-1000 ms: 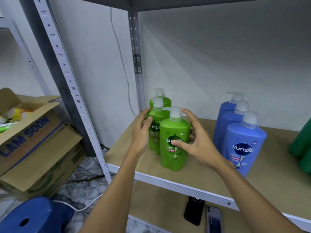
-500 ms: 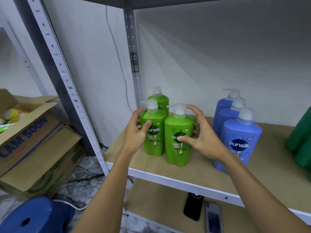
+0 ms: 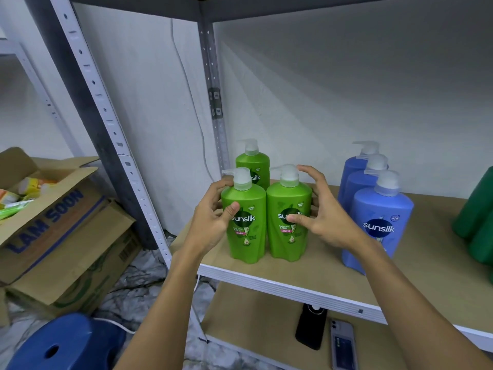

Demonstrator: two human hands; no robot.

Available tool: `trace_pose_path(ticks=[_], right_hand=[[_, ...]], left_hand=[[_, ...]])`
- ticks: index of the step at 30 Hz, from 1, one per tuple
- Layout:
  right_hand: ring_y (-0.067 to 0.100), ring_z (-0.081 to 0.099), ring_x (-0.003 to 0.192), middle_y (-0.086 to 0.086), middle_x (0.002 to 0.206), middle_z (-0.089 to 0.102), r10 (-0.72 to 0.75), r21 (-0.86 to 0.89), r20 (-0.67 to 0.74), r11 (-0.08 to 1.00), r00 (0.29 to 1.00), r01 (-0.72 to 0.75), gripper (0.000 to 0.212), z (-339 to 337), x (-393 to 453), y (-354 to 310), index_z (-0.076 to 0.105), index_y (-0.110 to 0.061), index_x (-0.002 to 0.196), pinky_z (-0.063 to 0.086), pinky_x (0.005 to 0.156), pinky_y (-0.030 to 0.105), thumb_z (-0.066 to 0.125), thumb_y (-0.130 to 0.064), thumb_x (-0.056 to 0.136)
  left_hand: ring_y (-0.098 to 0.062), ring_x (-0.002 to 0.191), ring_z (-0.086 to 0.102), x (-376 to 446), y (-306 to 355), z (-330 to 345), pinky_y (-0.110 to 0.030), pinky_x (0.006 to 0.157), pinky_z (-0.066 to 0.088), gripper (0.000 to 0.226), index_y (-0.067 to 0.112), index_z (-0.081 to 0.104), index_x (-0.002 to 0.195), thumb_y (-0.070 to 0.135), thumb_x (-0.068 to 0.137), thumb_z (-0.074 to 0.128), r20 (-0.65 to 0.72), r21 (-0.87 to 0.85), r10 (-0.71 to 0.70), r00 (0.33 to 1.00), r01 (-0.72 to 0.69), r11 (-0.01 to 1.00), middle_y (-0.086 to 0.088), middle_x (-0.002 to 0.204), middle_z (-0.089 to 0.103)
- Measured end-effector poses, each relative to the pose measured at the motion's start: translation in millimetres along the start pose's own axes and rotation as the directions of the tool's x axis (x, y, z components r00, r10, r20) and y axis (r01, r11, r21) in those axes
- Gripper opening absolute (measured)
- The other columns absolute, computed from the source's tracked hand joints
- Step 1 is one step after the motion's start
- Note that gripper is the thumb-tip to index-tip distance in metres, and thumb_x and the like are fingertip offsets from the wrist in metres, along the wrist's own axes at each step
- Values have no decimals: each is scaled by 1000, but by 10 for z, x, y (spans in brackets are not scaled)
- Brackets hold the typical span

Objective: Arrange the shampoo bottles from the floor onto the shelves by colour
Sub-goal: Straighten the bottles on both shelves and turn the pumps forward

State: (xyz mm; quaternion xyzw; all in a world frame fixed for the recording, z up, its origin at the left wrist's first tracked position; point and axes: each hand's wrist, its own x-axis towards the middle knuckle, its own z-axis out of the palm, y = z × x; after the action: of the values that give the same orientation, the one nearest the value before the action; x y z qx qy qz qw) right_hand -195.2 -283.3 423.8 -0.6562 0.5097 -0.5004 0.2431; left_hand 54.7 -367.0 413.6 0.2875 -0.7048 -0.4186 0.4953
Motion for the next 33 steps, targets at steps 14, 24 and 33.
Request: trace_pose_path(ticks=[14, 24, 33], right_hand=[[9, 64, 86, -17, 93, 69, -20, 5, -420, 1000, 907, 25, 15, 466, 442, -270, 66, -33, 97, 53, 77, 30, 74, -43, 89], [10, 65, 77, -15, 87, 70, -6, -97, -475, 994, 880, -46, 21, 507, 463, -254, 63, -33, 94, 55, 72, 36, 69, -52, 89], [14, 65, 72, -12, 85, 70, 17, -72, -459, 996, 888, -57, 25, 493, 469, -260, 62, -35, 92, 57, 70, 45, 69, -58, 86]], left_hand=[[-21, 96, 73, 224, 215, 155, -28, 78, 56, 9, 21, 64, 106, 22, 102, 57, -302, -73, 10, 953, -33, 997, -4, 96, 74], [-27, 87, 73, 249, 215, 169, -38, 73, 56, 6, 26, 62, 96, 23, 100, 59, -325, -130, -42, 945, -1, 992, -8, 86, 76], [-15, 79, 71, 243, 262, 174, -23, 66, 55, 3, 15, 60, 100, 17, 100, 58, -297, -197, -67, 953, 8, 980, -6, 80, 77]])
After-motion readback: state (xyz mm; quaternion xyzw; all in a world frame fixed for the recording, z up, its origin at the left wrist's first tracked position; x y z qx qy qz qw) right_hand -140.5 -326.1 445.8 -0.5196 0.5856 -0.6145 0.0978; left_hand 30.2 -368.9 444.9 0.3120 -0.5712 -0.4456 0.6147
